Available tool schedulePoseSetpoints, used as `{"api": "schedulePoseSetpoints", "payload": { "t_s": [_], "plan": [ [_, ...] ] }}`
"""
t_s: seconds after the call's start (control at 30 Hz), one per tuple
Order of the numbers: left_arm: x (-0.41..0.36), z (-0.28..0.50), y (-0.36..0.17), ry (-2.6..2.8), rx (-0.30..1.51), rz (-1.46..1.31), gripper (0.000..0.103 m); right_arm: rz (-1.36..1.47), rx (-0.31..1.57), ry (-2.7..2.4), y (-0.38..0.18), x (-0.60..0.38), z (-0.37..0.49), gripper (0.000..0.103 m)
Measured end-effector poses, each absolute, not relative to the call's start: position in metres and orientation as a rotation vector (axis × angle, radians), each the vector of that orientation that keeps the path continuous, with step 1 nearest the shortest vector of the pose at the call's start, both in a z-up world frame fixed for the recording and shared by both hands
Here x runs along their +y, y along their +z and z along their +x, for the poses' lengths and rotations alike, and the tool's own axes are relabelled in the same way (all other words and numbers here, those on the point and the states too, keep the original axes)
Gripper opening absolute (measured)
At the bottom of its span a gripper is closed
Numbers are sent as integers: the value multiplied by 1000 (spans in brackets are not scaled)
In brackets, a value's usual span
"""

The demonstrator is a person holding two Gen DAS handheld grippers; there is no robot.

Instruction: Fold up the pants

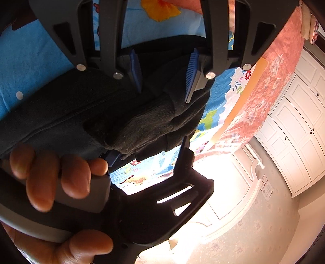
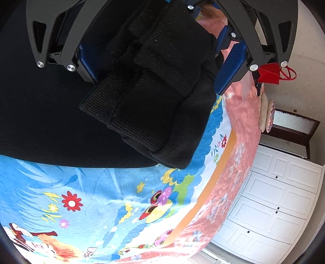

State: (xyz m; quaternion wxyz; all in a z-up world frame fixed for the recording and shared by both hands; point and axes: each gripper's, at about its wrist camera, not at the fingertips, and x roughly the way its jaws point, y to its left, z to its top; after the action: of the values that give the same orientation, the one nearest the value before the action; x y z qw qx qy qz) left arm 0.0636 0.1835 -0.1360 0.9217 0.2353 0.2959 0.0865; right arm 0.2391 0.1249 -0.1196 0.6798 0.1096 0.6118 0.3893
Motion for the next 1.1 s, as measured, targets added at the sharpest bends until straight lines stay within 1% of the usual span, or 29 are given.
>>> {"api": "schedulePoseSetpoints", "payload": {
  "t_s": [0.03, 0.07, 0.1, 0.13, 0.27, 0.33, 0.47, 0.63, 0.83, 0.93, 1.03, 1.1],
  "plan": [
    [183, 63, -135, 178, 607, 482, 38, 240, 1368, 885, -122, 125, 238, 93],
    [183, 63, -135, 176, 607, 481, 38, 245, 1369, 904, -123, 124, 238, 71],
    [184, 63, -135, 176, 606, 479, 38, 266, 1392, 915, -126, 122, 239, 34],
    [186, 63, -135, 178, 609, 476, 38, 304, 1415, 913, -129, 119, 241, 30],
    [189, 62, -133, 170, 601, 462, 38, 344, 1391, 958, -124, 113, 242, 27],
    [190, 62, -133, 171, 599, 461, 38, 353, 1376, 972, -122, 113, 242, 24],
    [187, 59, -132, 177, 585, 495, 38, 373, 1359, 982, -113, 107, 241, 22],
    [153, 54, -125, 190, 514, 621, 36, 412, 1306, 977, -90, 79, 244, 21],
    [94, 49, -118, 94, 414, 684, 36, 430, 1220, 884, -66, 1, 238, 21],
    [60, 48, -124, 12, 390, 716, 36, 429, 1203, 797, -72, -42, 234, 21],
    [29, 46, -138, -66, 389, 750, 36, 463, 1213, 725, -92, -78, 234, 21],
    [13, 45, -148, -109, 404, 763, 36, 475, 1222, 683, -105, -95, 235, 18]
  ]
}}
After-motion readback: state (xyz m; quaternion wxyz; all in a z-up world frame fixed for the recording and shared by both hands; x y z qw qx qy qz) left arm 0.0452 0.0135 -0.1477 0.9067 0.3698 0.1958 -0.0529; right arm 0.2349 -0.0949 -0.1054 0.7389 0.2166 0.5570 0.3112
